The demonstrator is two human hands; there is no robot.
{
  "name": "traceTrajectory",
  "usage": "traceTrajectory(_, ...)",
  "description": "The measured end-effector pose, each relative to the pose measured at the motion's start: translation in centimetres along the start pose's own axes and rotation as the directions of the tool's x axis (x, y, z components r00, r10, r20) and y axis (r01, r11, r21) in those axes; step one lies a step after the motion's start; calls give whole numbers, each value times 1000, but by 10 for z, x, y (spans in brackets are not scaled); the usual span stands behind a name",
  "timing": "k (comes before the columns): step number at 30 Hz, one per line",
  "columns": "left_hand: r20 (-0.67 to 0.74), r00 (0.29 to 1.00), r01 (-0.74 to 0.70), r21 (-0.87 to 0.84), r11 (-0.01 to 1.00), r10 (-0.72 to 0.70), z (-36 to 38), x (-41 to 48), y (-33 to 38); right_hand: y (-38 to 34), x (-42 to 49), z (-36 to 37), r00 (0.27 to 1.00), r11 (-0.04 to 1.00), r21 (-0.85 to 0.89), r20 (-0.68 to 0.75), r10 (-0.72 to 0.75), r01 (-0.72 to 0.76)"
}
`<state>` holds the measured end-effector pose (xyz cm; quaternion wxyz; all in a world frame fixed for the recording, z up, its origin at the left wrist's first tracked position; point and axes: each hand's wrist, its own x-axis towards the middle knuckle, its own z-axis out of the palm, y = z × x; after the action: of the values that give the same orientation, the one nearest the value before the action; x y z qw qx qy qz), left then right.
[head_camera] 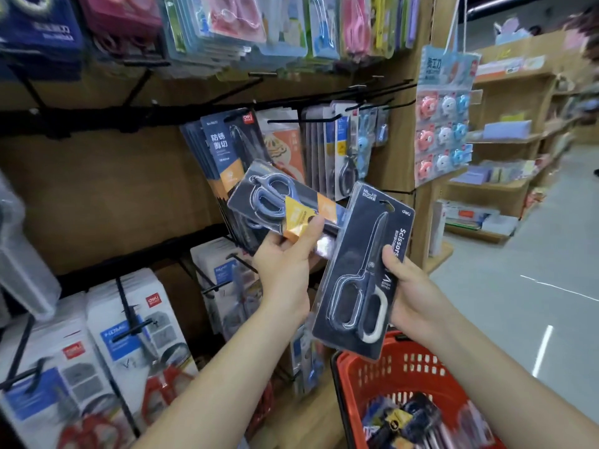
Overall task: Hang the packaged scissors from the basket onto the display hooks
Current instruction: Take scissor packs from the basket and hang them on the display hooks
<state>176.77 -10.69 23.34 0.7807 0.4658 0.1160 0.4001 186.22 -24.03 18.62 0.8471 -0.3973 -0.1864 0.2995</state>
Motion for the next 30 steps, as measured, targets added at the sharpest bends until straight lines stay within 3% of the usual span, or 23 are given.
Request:
traceTrajectory(7, 275, 961, -100, 209, 973, 40, -9, -5, -6, -3, 5, -12, 1000, 996, 84, -3, -30, 30)
traceTrajectory(9, 256, 965, -139, 342, 929, 51, -14, -10, -2, -10, 6, -17, 999, 996, 69, 13, -50, 49)
traceTrajectory(11, 143, 970, -244, 492, 836, 199, -21, -14, 4, -21, 7, -24, 997, 998, 20, 23, -68, 68)
traceTrajectory(12, 144, 929, -361, 560, 745, 342, -25, -16, 8, -28, 7, -28, 997, 997, -21, 29, -76, 77)
traceTrajectory(14, 305, 762, -616, 613, 495, 571, -26, -13, 19, -41, 7, -36, 995, 989, -114, 40, -88, 92)
traceTrajectory(16, 559, 570, -775, 608, 170, 602, -17, -3, 36, -50, 6, -40, 993, 977, -189, 78, -87, 101)
traceTrajectory(17, 687, 519, -803, 596, 14, 508, -10, 6, 44, -54, 6, -41, 991, 970, -219, 107, -83, 105)
traceTrajectory(18, 771, 527, -798, 594, -105, 357, -3, 12, 51, -56, 5, -42, 988, 965, -240, 132, -77, 107)
traceTrajectory(20, 780, 625, -754, 613, -236, 27, 11, 20, 60, -60, 5, -40, 984, 956, -272, 163, -68, 111)
traceTrajectory(22, 724, 677, -735, 659, -159, -132, 14, 28, 62, -63, 6, -39, 982, 951, -283, 174, -79, 126)
traceTrajectory(23, 718, 686, -728, 681, -79, -123, 14, 31, 63, -63, 7, -37, 981, 950, -280, 175, -89, 136)
traceTrajectory(26, 677, 735, -678, 733, 54, 30, 5, 38, 65, -67, 10, -29, 979, 955, -236, 141, -149, 179)
traceTrajectory(30, 514, 843, -536, 781, 321, 159, -14, 36, 68, -78, 20, -8, 971, 943, -229, 68, -230, 239)
